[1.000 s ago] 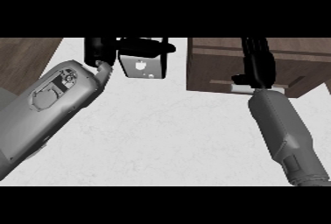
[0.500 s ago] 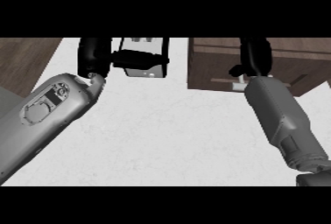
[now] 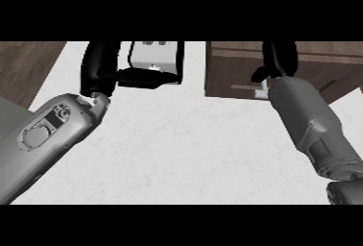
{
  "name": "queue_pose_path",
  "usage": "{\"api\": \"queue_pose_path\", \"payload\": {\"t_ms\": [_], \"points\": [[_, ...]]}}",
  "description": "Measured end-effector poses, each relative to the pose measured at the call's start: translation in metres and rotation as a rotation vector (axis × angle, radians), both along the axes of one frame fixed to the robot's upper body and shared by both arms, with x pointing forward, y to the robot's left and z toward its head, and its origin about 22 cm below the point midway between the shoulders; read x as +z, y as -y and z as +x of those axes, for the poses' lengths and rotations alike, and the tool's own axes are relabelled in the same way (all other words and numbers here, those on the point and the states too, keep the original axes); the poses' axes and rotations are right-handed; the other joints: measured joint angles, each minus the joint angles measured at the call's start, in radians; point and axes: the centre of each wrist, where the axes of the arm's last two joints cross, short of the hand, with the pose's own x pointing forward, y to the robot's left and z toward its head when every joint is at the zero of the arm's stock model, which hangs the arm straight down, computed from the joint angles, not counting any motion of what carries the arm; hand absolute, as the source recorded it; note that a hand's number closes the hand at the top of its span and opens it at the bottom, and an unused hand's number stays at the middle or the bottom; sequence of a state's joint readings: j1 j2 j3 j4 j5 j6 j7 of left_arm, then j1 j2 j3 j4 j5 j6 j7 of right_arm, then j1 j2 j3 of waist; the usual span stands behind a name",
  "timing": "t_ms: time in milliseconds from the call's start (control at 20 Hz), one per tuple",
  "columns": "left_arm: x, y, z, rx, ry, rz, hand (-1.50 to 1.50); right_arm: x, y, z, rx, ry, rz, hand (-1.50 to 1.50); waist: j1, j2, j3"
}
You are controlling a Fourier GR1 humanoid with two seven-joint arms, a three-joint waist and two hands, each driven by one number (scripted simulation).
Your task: Pick up the can, place it into the drawer and close the drawer
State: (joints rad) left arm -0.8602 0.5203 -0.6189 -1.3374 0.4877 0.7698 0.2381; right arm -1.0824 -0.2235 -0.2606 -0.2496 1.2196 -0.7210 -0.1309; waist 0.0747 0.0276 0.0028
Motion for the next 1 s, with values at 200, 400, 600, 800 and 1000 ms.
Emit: {"api": "queue_pose_path", "payload": {"t_ms": [200, 400, 600, 800, 1000], "points": [[-0.002, -0.006, -0.004, -0.001, 0.006, -0.003, -1.50, 0.001, 0.001, 0.000, 0.044, 0.018, 0.075, -1.50, -0.002, 0.000, 0.001], [-0.007, -0.012, -0.006, 0.015, 0.002, -0.001, -1.50, 0.005, -0.002, 0.002, 0.090, 0.031, 0.182, -1.50, -0.012, 0.001, 0.003], [-0.015, -0.020, -0.010, 0.025, -0.007, 0.002, -1.50, 0.015, -0.011, 0.006, 0.154, 0.034, 0.332, -1.50, -0.014, 0.000, 0.004], [-0.017, -0.025, -0.012, 0.037, -0.009, -0.001, -1.50, 0.023, -0.026, 0.010, 0.211, 0.030, 0.534, -1.50, -0.024, -0.005, 0.004], [-0.021, -0.028, -0.018, 0.046, -0.011, -0.007, -1.50, 0.028, -0.035, 0.011, 0.246, 0.029, 0.675, -1.50, -0.029, -0.007, 0.004]]}}
